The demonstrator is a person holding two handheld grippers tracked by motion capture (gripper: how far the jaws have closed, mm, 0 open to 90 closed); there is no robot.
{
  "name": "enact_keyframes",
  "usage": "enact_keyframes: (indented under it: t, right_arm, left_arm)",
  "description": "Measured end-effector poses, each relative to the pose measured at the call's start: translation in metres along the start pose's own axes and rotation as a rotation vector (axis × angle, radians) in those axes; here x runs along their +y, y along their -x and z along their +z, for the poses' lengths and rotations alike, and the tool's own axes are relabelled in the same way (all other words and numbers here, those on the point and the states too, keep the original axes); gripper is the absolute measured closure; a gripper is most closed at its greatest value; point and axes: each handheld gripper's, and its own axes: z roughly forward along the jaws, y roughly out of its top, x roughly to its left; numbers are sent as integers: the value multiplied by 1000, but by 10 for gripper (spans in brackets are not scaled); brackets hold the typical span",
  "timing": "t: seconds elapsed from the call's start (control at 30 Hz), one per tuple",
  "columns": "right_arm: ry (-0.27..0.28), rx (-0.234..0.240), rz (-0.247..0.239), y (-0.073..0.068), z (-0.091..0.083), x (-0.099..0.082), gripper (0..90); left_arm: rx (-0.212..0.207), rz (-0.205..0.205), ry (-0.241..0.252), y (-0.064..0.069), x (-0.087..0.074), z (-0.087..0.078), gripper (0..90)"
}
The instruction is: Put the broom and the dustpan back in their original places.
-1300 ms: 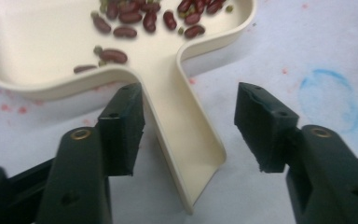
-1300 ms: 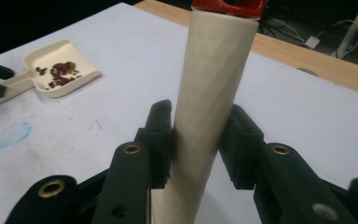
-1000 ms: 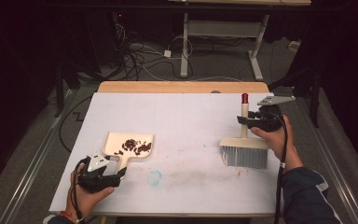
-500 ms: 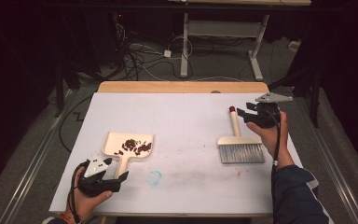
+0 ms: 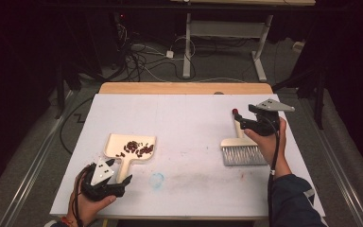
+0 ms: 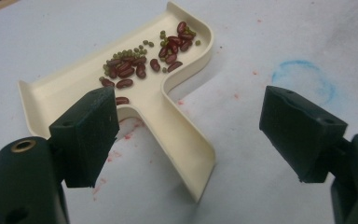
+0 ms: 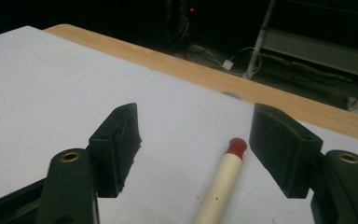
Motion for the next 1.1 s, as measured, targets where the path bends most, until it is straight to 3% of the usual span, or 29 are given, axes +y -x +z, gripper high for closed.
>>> enact_keyframes:
  t: [0.1,0.3,0.5,1.1]
  right_arm:
    - [14,4,3,-5,-3,0,315]
    - [57,-6,13,-12,-12,2,245]
    - [75,43,22,-18,-18,2,237]
    - [79,41,-49,-28,-41,-2,252]
  left_arm:
    - [16,10,-4,1,0,0,196]
    - [6,17,-9,4,0,3,196]
    - [-11,22,-8,5,0,4,196]
    - [-5,34,-5,5,0,4,194]
